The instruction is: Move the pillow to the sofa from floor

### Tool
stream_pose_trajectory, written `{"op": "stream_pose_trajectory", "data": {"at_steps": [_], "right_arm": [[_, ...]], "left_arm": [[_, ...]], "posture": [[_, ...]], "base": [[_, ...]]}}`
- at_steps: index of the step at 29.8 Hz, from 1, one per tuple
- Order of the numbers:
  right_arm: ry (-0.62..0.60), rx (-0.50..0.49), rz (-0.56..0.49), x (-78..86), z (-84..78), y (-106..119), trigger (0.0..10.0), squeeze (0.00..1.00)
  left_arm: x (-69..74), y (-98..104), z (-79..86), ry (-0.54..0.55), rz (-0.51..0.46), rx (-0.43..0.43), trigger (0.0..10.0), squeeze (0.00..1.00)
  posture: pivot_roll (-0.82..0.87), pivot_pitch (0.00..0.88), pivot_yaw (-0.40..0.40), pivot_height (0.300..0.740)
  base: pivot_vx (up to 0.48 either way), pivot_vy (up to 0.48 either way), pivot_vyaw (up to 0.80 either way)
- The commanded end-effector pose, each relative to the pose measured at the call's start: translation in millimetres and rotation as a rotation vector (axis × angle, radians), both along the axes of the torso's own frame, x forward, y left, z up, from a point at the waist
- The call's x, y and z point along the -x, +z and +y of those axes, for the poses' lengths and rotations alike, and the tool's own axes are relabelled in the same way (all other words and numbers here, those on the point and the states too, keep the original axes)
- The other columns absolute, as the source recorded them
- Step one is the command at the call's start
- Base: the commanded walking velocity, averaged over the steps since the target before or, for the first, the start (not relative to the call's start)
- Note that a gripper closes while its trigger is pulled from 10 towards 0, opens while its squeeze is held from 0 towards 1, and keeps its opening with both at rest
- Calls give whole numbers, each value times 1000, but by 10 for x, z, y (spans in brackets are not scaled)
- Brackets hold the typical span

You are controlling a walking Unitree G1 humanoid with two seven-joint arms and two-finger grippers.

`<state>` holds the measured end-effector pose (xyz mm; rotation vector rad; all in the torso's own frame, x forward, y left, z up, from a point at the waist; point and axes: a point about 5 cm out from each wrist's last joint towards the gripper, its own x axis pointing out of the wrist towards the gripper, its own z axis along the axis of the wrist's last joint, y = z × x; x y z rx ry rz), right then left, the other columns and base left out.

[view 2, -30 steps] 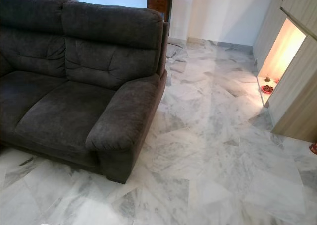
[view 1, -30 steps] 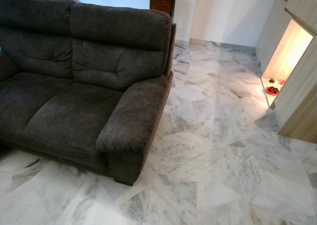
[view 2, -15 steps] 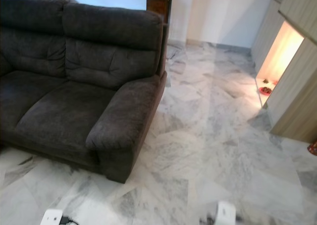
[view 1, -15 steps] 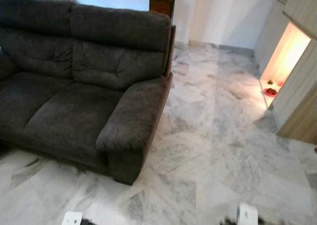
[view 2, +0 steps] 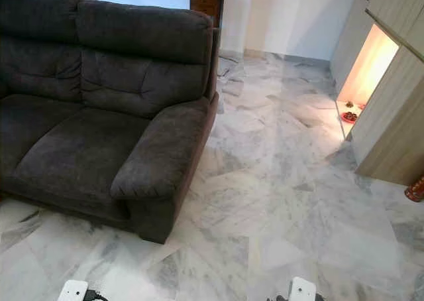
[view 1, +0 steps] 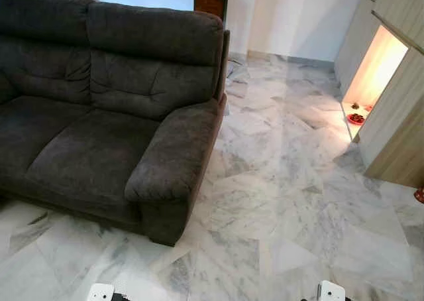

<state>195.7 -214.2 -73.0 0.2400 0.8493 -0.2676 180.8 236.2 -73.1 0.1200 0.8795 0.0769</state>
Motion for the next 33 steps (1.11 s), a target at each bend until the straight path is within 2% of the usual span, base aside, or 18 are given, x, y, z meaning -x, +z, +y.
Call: {"op": "stream_pose_trajectory", "data": {"at_steps": [1, 4, 8, 11, 15, 26, 30, 33], "right_arm": [[-21, -7, 13, 34, -7, -19, 10000, 0], [-61, -14, -7, 15, -36, -1, 10000, 0], [-61, -12, -12, -3, -48, 11, 10000, 0], [-45, -2, -27, -59, -86, 50, 10000, 0], [-61, 1, -43, -93, -136, 82, 10000, 0], [-145, 7, -12, 119, -282, 10, 10000, 0], [-176, 17, 9, 231, -346, -24, 10000, 0], [-243, 22, 13, 309, -425, -34, 10000, 0]], "left_arm": [[56, -30, 8, 3, 27, -4, 10000, 0], [28, -29, -40, -19, 28, 2, 10000, 0], [-36, -3, -53, -28, 16, 3, 10000, 0], [-166, 52, -93, -42, -10, -4, 10000, 0], [-226, 74, -128, -35, -23, 2, 10000, 0], [-143, 14, -174, 1, 3, 15, 10000, 0], [-133, 7, -180, -5, 10, 13, 10000, 0], [-145, 8, -205, -25, 14, 16, 10000, 0]], "posture": [[98, 43, -18, 740], [100, 3, 2, 740], [91, 0, 2, 740], [78, 0, -10, 740], [65, 0, -15, 740], [35, 0, -40, 740], [8, 0, -6, 740], [-9, 0, 19, 740]], "base": [[0, 0, 0], [0, 0, 0], [0, 0, 0], [0, 0, 0], [0, 0, 0], [0, 0, 0], [0, 0, 0], [0, 0, 0]]}}
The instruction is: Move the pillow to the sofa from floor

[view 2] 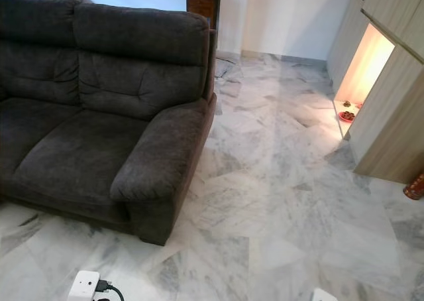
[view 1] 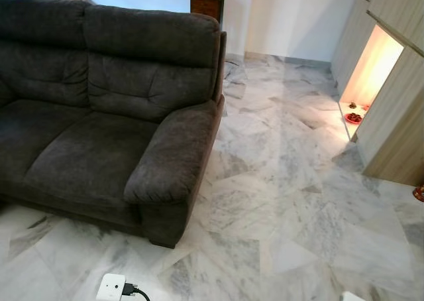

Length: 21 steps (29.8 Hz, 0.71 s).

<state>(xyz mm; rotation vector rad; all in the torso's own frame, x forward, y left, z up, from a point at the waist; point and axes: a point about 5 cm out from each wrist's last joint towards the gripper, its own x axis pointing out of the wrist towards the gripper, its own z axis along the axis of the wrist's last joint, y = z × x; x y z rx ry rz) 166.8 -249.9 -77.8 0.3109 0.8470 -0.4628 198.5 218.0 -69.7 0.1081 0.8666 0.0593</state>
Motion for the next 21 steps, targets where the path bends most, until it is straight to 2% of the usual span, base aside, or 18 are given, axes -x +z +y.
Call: {"op": "stream_pose_trajectory", "data": {"at_steps": [1, 7, 14, 15, 18, 20, 21], "right_arm": [[-56, 18, -7, 41, -98, 15, 10000, 0], [-87, 14, 2, 129, -157, -2, 10000, 0], [-118, 24, 27, 379, -281, -45, 10000, 0], [-148, 26, 40, 482, -315, -64, 10000, 0], [-191, 20, 66, 651, -326, -107, 10000, 0], [-212, 11, 88, 773, -282, -152, 10000, 0], [-228, -5, 121, 906, -192, -210, 10000, 0]], "left_arm": [[26, -28, -42, -21, 27, 0, 10000, 0], [-17, -20, -130, -62, 17, 7, 10000, 0], [121, -109, -247, -110, 64, 16, 10000, 0], [150, -125, -265, -136, 76, 16, 10000, 0], [198, -146, -267, -170, 91, 14, 10000, 0], [216, -151, -249, -196, 100, 6, 10000, 0], [239, -154, -214, -216, 105, -7, 10000, 0]], "posture": [[-16, 0, 26, 740], [-29, 0, 31, 740], [-96, 0, 42, 740], [-111, 0, 64, 740], [-142, 0, 108, 740], [-140, 0, 110, 740], [-106, 0, 51, 740]], "base": [[0, 0, 0], [0, 0, 0], [0, 0, 0], [0, 0, 0], [0, 0, 0], [0, 0, 0], [0, 0, 0]]}}
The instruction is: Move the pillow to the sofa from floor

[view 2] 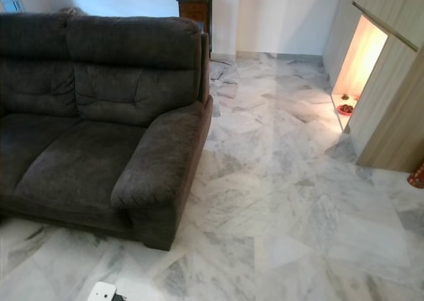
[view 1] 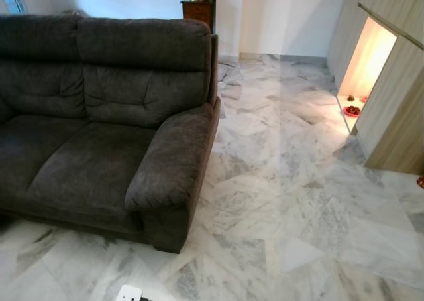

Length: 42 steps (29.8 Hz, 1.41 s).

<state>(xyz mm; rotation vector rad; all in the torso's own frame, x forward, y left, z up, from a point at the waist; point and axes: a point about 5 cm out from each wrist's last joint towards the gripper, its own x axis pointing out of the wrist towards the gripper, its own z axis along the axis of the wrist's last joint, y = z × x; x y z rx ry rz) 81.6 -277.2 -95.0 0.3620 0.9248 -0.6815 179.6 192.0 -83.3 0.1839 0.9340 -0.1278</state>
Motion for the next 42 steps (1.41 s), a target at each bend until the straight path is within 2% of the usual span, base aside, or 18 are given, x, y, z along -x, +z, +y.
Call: {"op": "stream_pose_trajectory", "data": {"at_steps": [1, 3, 6, 7, 9, 13, 14, 17, 22, 23, 26, 27, 29, 32, 35, 38, 42], "right_arm": [[-20, -32, 20, 94, 140, -64, 10000, 0], [47, -51, 29, 66, 245, -90, 10000, 0], [94, -48, 12, -45, 252, -69, 10000, 0], [118, -34, 17, -126, 212, -45, 10000, 0], [136, -25, 12, -188, 195, -25, 10000, 0], [96, -21, -57, -372, 139, 46, 10000, 0], [100, -20, -53, -414, 152, 51, 10000, 0], [165, -22, -35, -442, 251, 30, 10000, 0], [135, -37, -21, -394, 334, -10, 10000, 0], [125, -26, 4, -303, 313, -30, 10000, 0], [88, 6, 32, -165, 214, -37, 10000, 0], [88, 6, 32, -165, 214, -37, 10000, 0], [88, 83, 81, -47, 35, -5, 10000, 0], [95, 110, 89, -34, -13, 12, 10000, 0], [141, 182, 121, -18, -131, 56, 10000, 0], [118, 166, 112, 1, -184, 71, 10000, 0], [121, 142, 101, -2, -145, 55, 10000, 0]], "left_arm": [[23, 2, 81, -5, 6, -20, 10000, 0], [-82, 69, 171, 96, -46, -8, 10000, 0], [-148, 105, 179, 124, -74, -4, 10000, 0], [-108, 80, 163, 123, -60, -12, 10000, 0], [-54, 54, 168, 111, -43, -24, 10000, 0], [94, 9, 289, 168, -14, -28, 10000, 0], [159, -9, 339, 150, 7, -49, 10000, 0], [221, -6, 443, 196, 3, -56, 10000, 0], [345, -24, 540, 182, 23, -83, 10000, 0], [400, -38, 557, 171, 35, -87, 10000, 0], [445, -48, 569, 152, 46, -88, 10000, 0], [445, -48, 569, 152, 46, -88, 10000, 0], [477, -46, 606, 140, 53, -88, 10000, 0], [486, -40, 631, 138, 53, -91, 10000, 0], [512, -29, 690, 127, 61, -106, 10000, 0], [504, -22, 702, 121, 59, -110, 10000, 0], [489, -20, 690, 117, 54, -109, 10000, 0]], "posture": [[-83, 0, 23, 740], [-62, 0, 6, 740], [-49, 0, -6, 740], [-28, 0, -21, 740], [-17, 0, -18, 740], [-28, 0, 25, 740], [-23, 0, 36, 740], [0, 0, 34, 740], [12, 0, 36, 740], [20, 0, 42, 740], [25, 8, 54, 740], [25, 8, 54, 740], [20, 17, 70, 740], [17, 18, 74, 740], [10, 14, 71, 740], [13, 6, 64, 740], [14, 0, 60, 740]], "base": [[0, 0, 0], [0, 0, 0], [0, 0, 0], [0, 0, 0], [0, 0, 0], [0, 0, 0], [0, 0, 0], [0, 0, 0], [0, 0, 0], [0, 0, 0], [0, 0, 0], [0, 0, 0], [0, 0, 0], [0, 0, 0], [0, 0, 0], [0, 0, 0], [0, 0, 0]]}}
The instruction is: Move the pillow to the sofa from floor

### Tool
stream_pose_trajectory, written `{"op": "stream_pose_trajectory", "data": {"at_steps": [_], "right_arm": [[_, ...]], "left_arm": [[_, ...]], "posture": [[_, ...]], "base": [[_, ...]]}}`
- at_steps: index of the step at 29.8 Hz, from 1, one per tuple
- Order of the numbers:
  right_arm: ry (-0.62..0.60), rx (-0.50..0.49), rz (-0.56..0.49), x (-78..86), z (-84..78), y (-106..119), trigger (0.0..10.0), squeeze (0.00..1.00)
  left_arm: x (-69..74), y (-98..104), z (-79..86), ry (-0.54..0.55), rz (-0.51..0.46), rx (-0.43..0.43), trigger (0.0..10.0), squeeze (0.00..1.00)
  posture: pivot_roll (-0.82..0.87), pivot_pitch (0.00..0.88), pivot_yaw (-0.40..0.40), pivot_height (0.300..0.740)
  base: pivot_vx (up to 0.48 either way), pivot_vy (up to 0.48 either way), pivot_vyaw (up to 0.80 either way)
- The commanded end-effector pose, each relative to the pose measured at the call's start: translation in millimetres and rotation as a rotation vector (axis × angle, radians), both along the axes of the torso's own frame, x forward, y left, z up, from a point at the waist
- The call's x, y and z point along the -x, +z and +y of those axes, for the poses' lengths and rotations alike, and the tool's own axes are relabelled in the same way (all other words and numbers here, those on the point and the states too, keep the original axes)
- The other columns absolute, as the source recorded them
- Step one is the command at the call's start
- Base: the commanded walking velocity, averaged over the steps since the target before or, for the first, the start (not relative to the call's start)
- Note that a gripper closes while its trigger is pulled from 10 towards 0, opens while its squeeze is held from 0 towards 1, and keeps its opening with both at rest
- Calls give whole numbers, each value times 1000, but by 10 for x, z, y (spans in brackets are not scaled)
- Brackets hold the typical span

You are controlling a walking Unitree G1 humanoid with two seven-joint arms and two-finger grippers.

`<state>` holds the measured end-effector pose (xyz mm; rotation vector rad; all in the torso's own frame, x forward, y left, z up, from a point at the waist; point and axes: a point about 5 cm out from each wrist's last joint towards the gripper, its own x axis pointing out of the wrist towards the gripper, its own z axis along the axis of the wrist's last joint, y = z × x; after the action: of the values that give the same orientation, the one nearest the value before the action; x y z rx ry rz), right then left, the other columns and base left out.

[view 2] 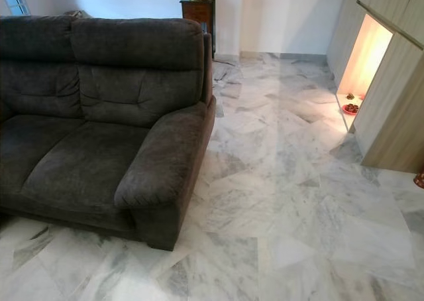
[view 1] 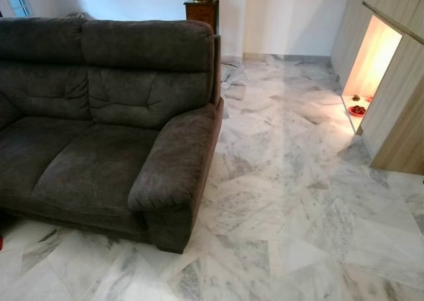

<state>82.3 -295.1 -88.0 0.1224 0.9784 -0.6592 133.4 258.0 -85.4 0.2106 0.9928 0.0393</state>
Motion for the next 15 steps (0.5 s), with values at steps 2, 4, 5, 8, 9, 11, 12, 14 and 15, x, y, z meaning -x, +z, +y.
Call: {"op": "stream_pose_trajectory", "data": {"at_steps": [2, 4, 5, 8, 9, 11, 12, 14, 15], "right_arm": [[9, -47, -9, -21, 141, -50, 10000, 0], [11, -60, -14, -45, 184, -61, 10000, 0], [9, -70, -25, -74, 218, -66, 10000, 0], [14, -86, -32, -103, 251, -71, 10000, 0], [18, -89, -30, -105, 257, -73, 10000, 0], [14, -93, -31, -107, 259, -75, 10000, 0], [3, -95, -36, -106, 258, -74, 10000, 0], [4, -96, -36, -105, 259, -75, 10000, 0], [4, -96, -36, -105, 259, -75, 10000, 0]], "left_arm": [[17, -3, 12, -8, 10, -6, 10000, 0], [5, -4, -3, 5, 3, -1, 10000, 0], [-22, -2, -24, 7, -4, 2, 10000, 0], [-53, -1, -57, -4, -8, 8, 10000, 0], [-56, -2, -63, -8, -7, 9, 10000, 0], [-56, -4, -69, -11, -4, 11, 10000, 0], [-51, -9, -73, -10, 1, 12, 10000, 0], [-49, -12, -77, -5, 4, 13, 10000, 0], [-49, -12, -77, -5, 4, 13, 10000, 0]], "posture": [[13, 0, 56, 740], [12, 0, 54, 740], [12, 0, 54, 740], [9, 0, 54, 740], [9, 0, 54, 740], [8, 0, 55, 740], [5, 0, 54, 740], [4, 0, 53, 740], [4, 0, 53, 740]], "base": [[0, 0, 0], [0, 0, 0], [0, 0, 0], [0, 0, 0], [0, 0, 0], [0, 0, 0], [0, 0, 0], [0, 0, 0], [0, 0, 0]]}}
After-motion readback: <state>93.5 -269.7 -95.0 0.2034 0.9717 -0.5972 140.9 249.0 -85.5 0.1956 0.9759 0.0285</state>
